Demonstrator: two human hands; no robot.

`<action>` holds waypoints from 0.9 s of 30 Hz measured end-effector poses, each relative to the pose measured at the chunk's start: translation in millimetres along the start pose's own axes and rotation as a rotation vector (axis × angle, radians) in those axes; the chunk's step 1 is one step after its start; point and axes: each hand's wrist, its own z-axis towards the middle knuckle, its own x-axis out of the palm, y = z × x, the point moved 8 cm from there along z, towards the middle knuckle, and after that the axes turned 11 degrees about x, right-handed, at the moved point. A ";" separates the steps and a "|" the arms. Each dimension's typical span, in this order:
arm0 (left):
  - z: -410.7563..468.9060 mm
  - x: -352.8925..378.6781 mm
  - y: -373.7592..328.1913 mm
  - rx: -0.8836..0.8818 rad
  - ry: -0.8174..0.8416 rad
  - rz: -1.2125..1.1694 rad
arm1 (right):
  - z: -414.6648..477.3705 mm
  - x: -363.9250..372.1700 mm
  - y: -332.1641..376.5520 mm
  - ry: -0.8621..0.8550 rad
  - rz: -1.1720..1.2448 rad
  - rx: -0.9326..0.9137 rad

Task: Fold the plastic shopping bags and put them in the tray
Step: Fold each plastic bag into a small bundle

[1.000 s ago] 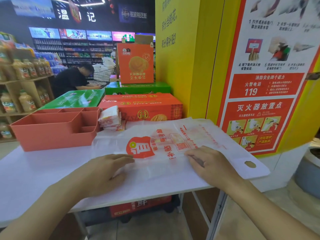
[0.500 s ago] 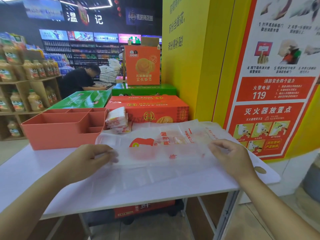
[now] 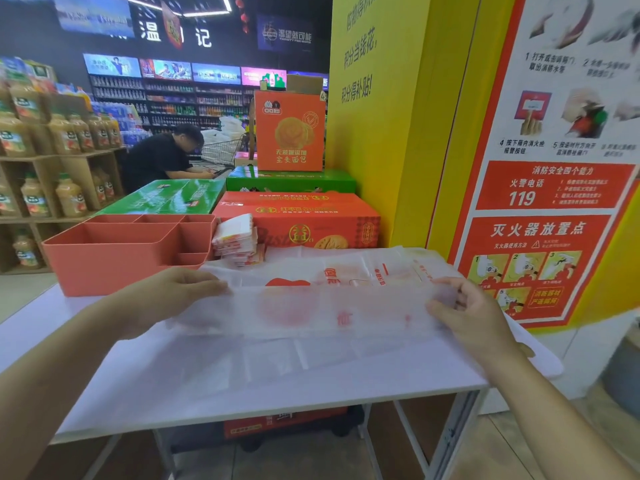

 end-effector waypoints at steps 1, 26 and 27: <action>-0.7 1.6 1.1 0.006 0.021 -0.033 | 1.7 -0.6 -2.5 -0.010 0.032 0.022; 0.1 -27.4 52.8 -0.258 -0.180 0.839 | 5.6 11.5 -6.4 -0.155 -0.470 0.041; 1.1 -23.6 49.7 -0.239 -0.174 0.905 | 5.1 12.3 -6.2 -0.158 -0.493 0.038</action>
